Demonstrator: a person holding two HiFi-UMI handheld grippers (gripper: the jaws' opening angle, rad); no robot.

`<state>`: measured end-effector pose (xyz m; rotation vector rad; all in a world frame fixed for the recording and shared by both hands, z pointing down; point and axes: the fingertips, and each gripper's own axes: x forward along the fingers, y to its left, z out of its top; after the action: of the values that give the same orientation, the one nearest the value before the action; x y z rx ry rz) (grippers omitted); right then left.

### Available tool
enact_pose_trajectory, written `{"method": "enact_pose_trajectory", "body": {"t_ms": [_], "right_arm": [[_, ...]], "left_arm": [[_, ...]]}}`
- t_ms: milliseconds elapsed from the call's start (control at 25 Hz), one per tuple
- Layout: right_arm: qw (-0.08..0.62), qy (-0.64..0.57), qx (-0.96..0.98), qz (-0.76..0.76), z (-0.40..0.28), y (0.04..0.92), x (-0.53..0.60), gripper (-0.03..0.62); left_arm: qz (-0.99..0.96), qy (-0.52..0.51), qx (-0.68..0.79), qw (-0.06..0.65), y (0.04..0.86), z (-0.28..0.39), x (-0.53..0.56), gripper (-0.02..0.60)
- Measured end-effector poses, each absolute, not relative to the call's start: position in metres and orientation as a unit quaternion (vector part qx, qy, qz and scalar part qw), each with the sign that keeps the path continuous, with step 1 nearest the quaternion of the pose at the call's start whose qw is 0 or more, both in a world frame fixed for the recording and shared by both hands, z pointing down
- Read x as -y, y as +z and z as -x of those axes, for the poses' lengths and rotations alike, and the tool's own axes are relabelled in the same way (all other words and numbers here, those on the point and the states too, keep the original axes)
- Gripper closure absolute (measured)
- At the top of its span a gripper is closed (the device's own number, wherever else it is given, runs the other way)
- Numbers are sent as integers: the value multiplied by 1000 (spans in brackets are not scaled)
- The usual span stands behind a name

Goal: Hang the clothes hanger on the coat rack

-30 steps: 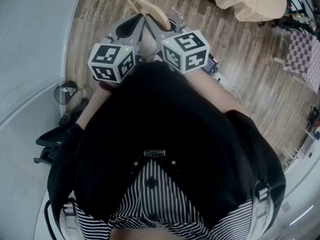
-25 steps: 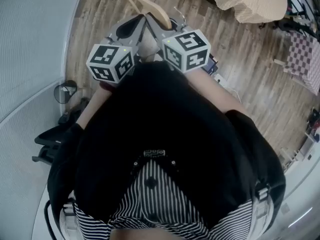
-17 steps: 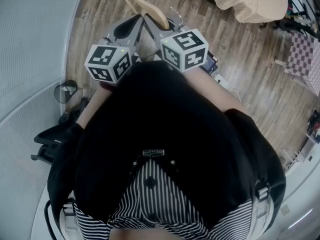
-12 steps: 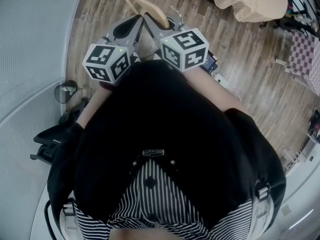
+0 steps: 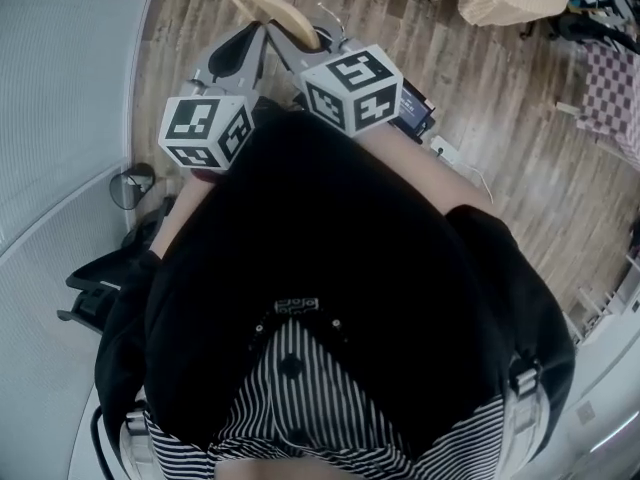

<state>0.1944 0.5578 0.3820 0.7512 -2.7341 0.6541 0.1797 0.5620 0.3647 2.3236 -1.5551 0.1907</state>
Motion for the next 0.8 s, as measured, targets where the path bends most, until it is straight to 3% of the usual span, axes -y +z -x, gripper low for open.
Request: {"method": "enact_pose_trajectory", "body": {"t_ms": [800], "right_arm": [[104,223,918,-313,-256,385,-517,592]], "left_arm": [[-855,74,487,159,371,-240,-509,578]]}}
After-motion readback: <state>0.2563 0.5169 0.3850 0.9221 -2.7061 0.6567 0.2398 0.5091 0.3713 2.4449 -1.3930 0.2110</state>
